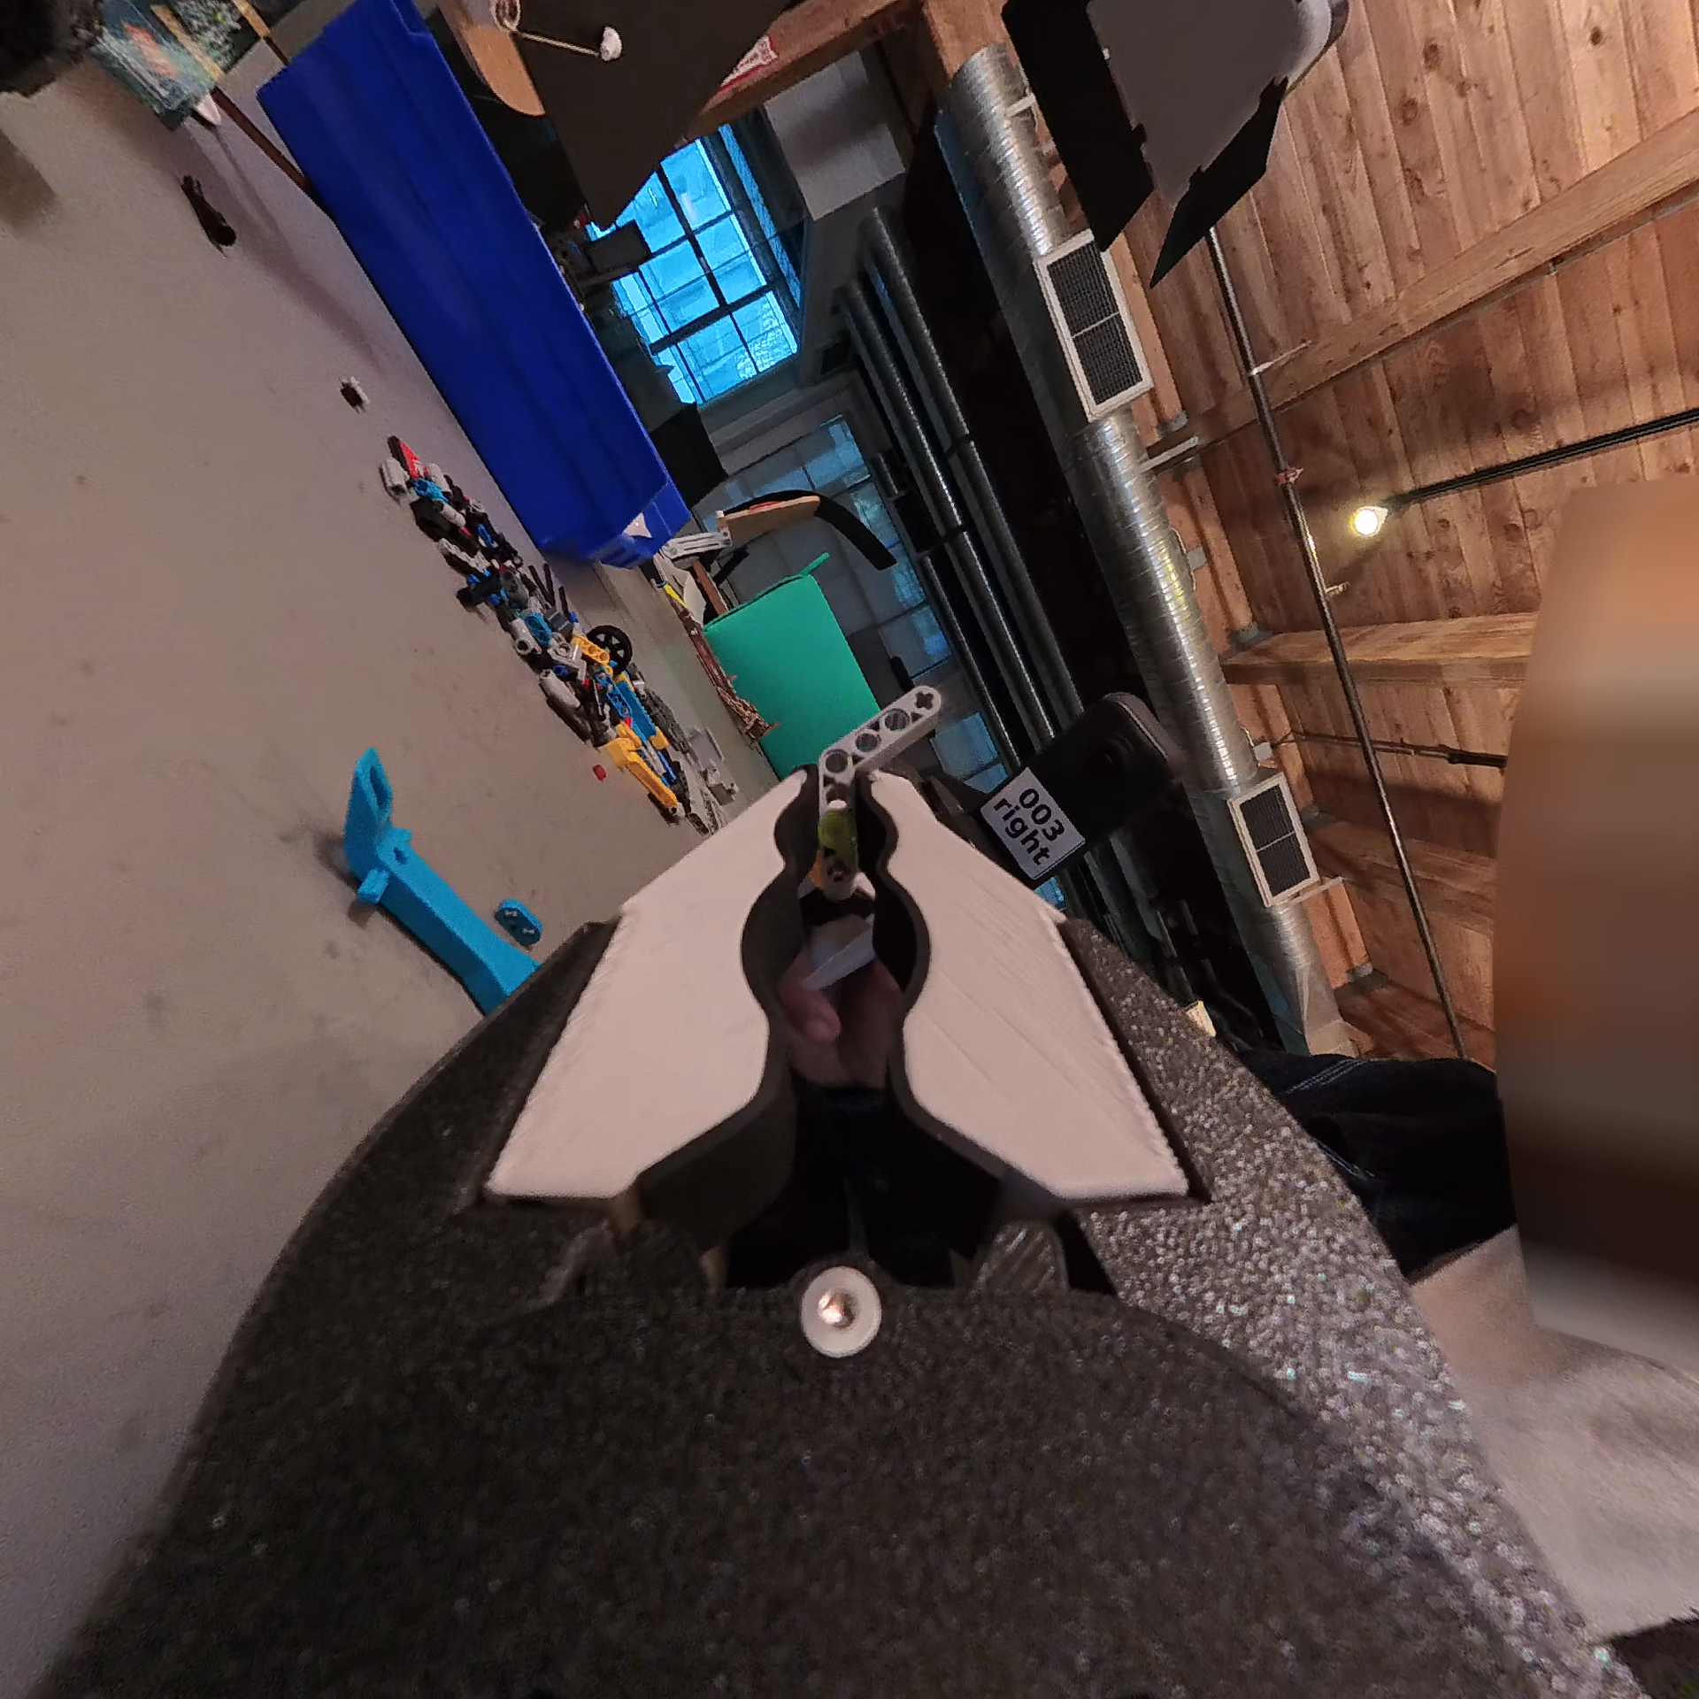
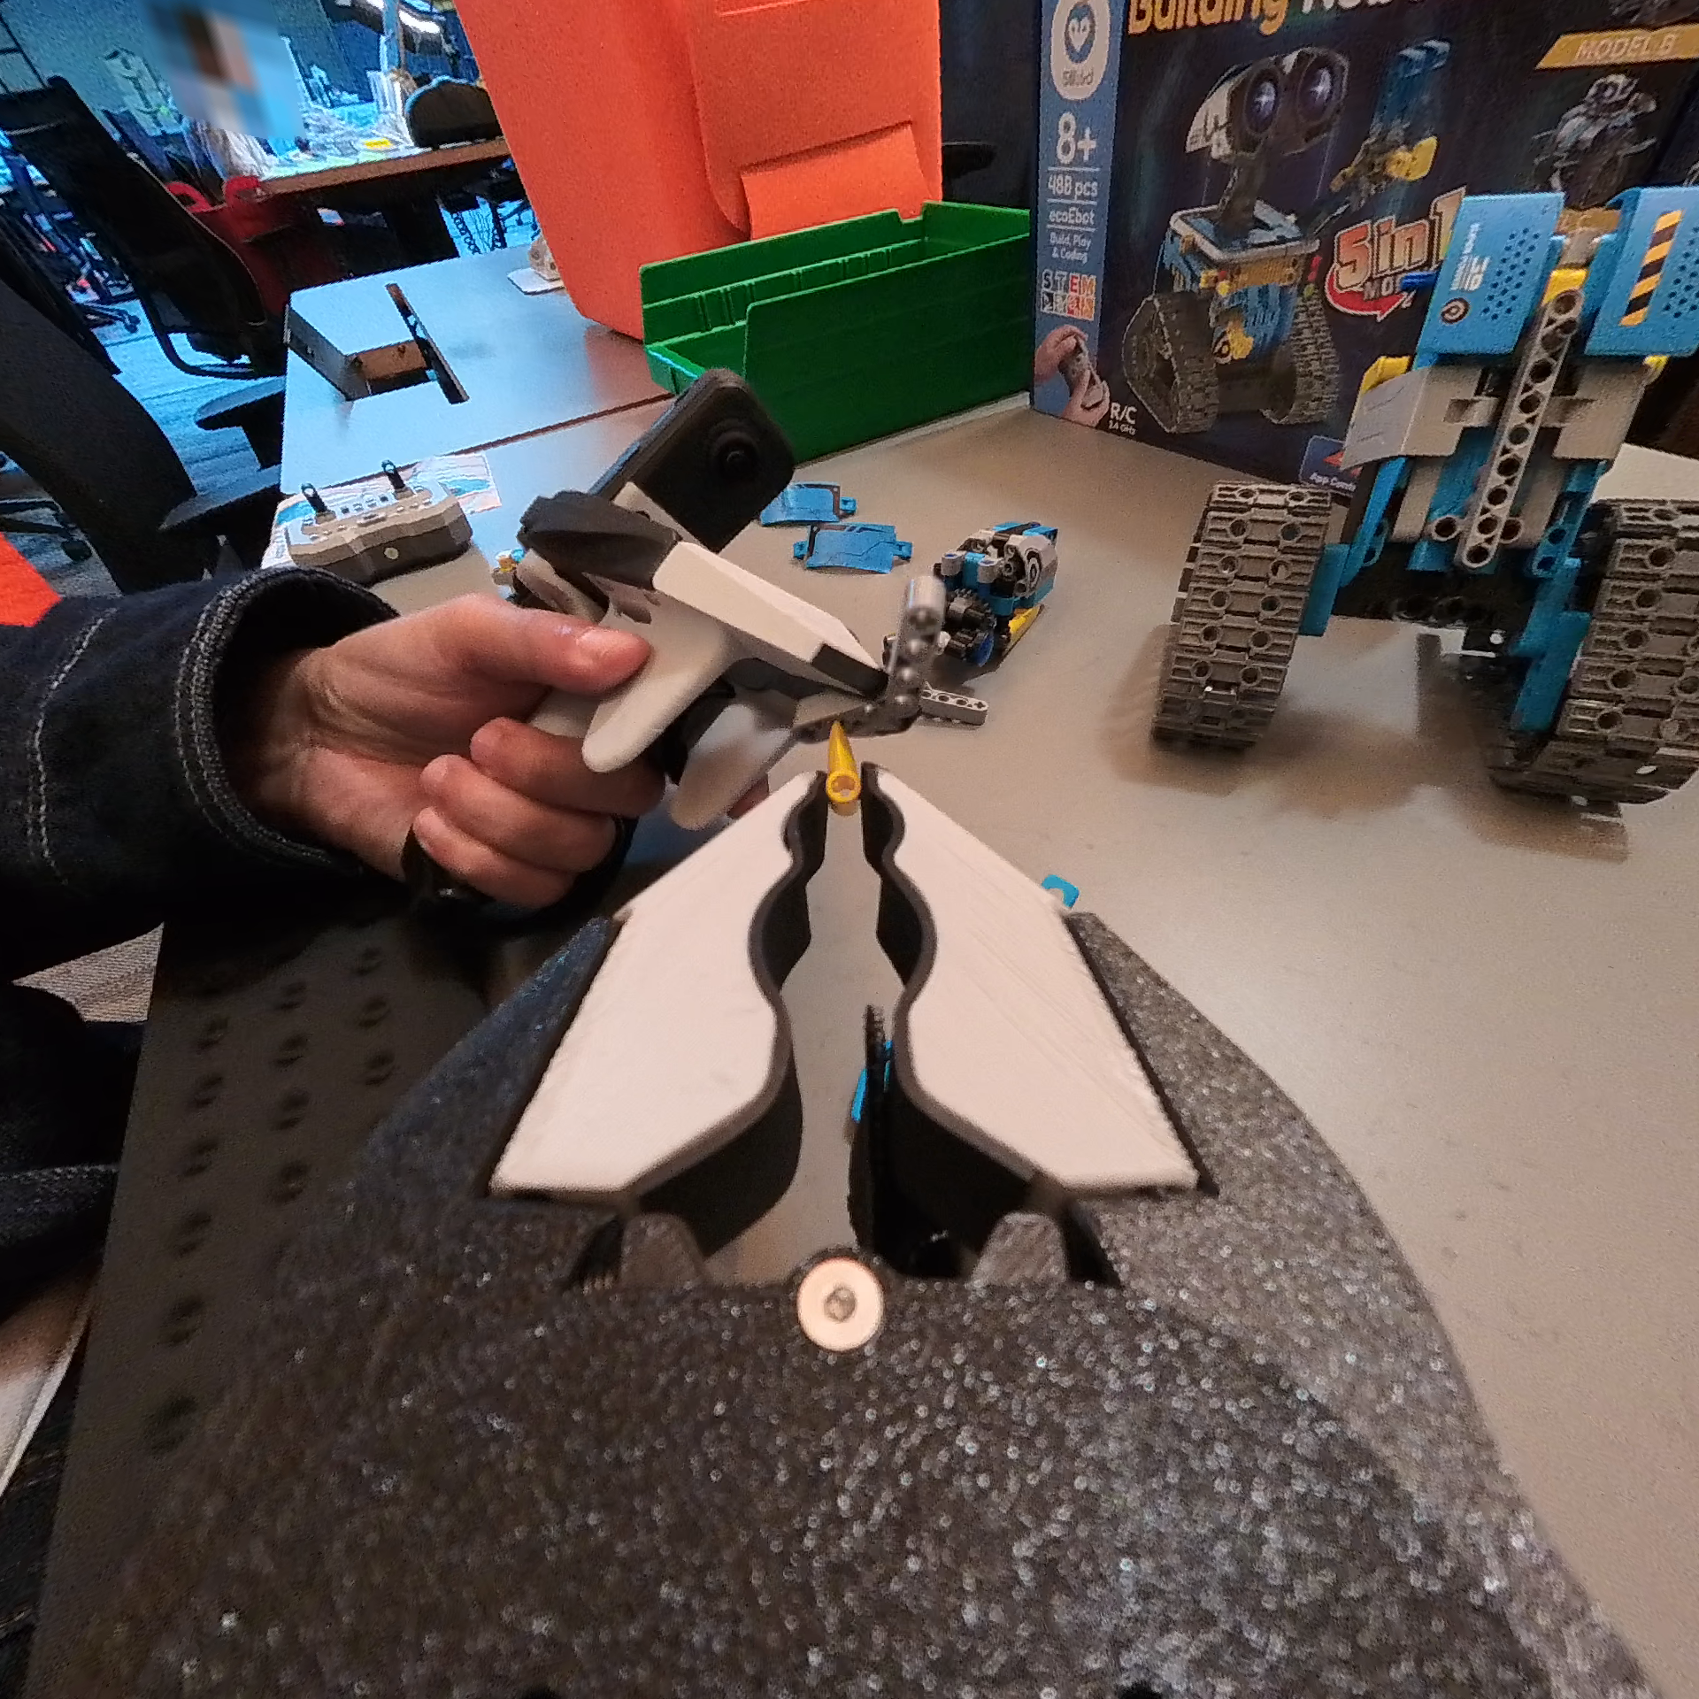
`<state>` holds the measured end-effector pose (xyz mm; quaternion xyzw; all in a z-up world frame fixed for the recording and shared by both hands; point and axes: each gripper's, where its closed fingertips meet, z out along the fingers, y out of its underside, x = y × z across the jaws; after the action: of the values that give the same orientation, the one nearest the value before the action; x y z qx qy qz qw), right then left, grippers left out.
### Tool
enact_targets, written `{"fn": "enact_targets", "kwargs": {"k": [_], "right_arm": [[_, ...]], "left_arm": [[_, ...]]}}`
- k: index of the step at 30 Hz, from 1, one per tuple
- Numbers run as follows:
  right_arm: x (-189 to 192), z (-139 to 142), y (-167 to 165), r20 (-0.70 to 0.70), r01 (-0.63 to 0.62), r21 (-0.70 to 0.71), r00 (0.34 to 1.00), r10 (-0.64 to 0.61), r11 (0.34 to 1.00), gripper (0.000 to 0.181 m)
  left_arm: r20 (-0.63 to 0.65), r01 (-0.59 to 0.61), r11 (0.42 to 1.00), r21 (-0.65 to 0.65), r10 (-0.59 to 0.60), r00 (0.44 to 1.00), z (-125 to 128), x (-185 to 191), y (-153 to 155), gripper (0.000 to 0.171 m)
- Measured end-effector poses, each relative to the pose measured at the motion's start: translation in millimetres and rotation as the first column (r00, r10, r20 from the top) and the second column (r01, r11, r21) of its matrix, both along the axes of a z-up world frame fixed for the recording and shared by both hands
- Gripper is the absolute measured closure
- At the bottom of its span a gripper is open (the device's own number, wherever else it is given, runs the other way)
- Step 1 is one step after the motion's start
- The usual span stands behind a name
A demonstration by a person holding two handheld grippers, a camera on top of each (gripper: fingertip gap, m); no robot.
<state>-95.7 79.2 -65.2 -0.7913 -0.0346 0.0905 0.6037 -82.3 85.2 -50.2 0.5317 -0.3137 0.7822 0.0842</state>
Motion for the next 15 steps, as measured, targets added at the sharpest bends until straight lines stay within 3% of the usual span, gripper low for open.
{"fn": "enact_targets", "kwargs": {"k": [3, 5, 12, 15], "right_arm": [[-1.6, -0.1, 2.9, -0.004, 0.011, -0.001, 1.0, -0.011, 1.0, 0.176], [-0.5, -0.1, 6.5, 0.008, 0.044, -0.002, 0.999, -0.044, 0.999, 0.176], [2.7, -0.7, 9.5, 0.044, 0.118, -0.006, 0.992, -0.117, 0.993, 0.176], [9.1, -22.0, 3.6, 0.075, 0.111, -0.116, 0.992, -0.103, 0.987, 0.176]], "left_arm": [[-0.003, 0.01, 1.0, 0.006, -0.01, 1.0, -0.6, 2.1, -10.3, 0.165], [-0.005, -0.067, 0.997, 0.024, 0.067, 0.998, -1.6, 7.1, -7.8, 0.167], [-0.008, -0.102, 0.992, -0.076, 0.101, 0.995, 1.2, 8.9, 3.6, 0.166], [-0.052, -0.158, 0.987, 0.01, 0.158, 0.986, -8.8, 6.9, 17.3, 0.166]]}}
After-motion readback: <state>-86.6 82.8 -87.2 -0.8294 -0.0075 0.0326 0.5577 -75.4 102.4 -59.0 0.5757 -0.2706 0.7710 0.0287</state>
